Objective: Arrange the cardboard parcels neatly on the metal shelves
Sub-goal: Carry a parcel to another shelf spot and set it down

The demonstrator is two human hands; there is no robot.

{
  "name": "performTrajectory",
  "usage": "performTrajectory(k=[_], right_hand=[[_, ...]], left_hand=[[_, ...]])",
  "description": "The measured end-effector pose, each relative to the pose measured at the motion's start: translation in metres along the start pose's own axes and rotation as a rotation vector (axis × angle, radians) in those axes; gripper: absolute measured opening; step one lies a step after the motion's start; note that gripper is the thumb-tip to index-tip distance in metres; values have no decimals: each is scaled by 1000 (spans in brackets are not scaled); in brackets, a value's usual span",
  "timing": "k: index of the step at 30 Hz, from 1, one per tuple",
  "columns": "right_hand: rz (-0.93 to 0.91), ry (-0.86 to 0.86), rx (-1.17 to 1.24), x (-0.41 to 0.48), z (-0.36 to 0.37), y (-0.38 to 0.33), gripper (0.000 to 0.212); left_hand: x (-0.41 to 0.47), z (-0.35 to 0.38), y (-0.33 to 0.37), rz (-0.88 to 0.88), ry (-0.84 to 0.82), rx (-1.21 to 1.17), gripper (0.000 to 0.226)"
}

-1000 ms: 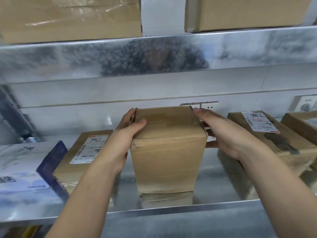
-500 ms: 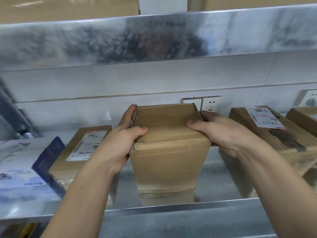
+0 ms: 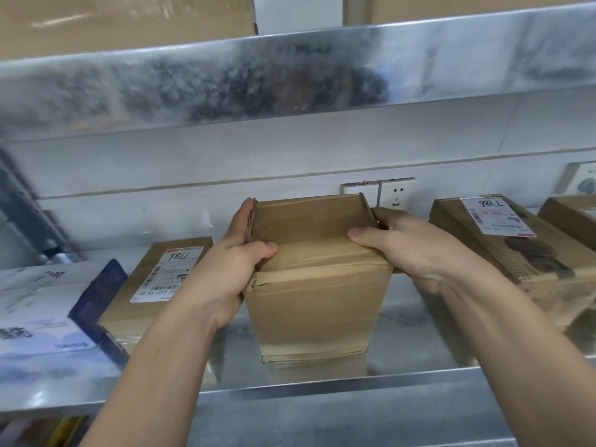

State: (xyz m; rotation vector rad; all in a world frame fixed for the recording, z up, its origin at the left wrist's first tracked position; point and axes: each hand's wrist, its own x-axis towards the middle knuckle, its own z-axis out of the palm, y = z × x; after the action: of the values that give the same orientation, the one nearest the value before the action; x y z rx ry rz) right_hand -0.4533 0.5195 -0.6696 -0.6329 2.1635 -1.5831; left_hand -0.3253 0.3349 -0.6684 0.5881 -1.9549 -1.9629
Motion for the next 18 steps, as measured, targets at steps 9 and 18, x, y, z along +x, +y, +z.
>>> performTrajectory(k=[9, 18], right_hand=[[36, -34, 279, -5, -10, 11, 33], [341, 56, 223, 2, -9, 85, 25]], left_hand=[[-6, -7, -1, -48, 83, -190, 65], [-4, -38, -7, -55, 89, -498, 56]])
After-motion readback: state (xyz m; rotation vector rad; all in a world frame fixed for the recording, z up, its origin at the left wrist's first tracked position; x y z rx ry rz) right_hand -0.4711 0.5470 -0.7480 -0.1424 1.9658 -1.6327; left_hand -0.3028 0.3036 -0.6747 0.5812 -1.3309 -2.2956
